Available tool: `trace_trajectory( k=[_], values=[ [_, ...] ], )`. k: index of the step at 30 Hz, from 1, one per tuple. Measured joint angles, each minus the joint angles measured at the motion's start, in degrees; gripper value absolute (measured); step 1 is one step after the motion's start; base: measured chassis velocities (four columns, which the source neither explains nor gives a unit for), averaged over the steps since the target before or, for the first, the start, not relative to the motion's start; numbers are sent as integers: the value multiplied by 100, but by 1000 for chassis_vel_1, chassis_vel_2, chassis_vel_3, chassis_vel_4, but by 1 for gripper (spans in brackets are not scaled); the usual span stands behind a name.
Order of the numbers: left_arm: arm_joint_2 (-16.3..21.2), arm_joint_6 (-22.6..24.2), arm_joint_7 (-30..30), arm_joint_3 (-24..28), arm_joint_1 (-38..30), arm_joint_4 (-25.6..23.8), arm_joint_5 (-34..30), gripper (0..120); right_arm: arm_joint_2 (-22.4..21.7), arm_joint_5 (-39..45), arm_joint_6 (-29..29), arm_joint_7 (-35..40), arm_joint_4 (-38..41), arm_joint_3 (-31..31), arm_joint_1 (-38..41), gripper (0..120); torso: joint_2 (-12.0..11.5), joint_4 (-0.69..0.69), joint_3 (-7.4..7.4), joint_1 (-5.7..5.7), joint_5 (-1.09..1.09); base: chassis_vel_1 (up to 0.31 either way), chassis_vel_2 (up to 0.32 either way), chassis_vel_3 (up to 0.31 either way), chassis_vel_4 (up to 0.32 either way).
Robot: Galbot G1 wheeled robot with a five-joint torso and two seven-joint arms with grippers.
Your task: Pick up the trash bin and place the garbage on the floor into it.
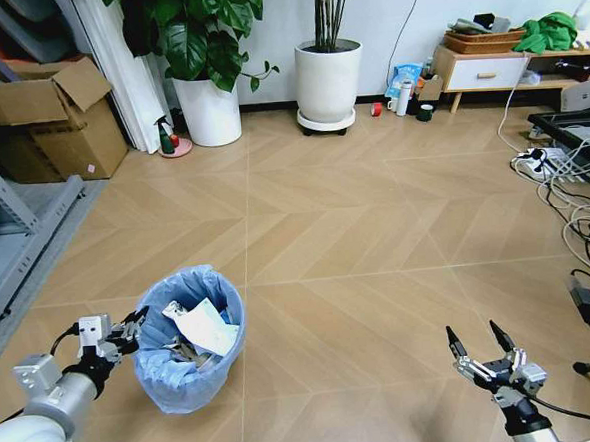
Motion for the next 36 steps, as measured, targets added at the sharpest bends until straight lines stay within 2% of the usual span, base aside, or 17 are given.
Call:
trace_trajectory(
  k=[5,9,16,18,20,26,32,36],
  values=[
    [-37,-4,3,23,-26,32,21,0,5,29,94,-92,-12,13,7,100,0,0,0,0,0,39,-34,-40,33],
    [32,-3,-99,253,-390,304,6,0,2,66,143,-111,-20,41,10,100,0,-1,0,0,-1,0,0,0,0],
    [290,30,-285,754,-1072,1098,-211,0,-88,98,123,-109,-25,58,7,100,0,-5,1,1,-1,0,0,0,0],
    [271,30,-284,757,-1112,1235,-214,0,-150,98,94,-85,-45,-13,55,100,0,-4,1,1,-2,0,0,0,0],
    [216,32,-287,818,-1267,1524,-214,0,-258,95,30,-17,-69,-141,148,100,0,3,1,1,2,0,0,0,0],
    [214,42,-290,1417,-2009,2235,-280,0,-243,75,2,11,-88,-91,112,100,0,0,1,1,-1,0,0,0,0],
    [216,50,-289,1815,-2618,2586,-364,0,-186,60,-5,13,-86,-37,65,100,0,-4,1,1,0,0,0,0,0],
    [231,53,-290,1950,-2840,2706,-375,0,-176,58,-15,17,-85,1,54,100,0,-2,1,1,0,0,0,0,0]
  ],
)
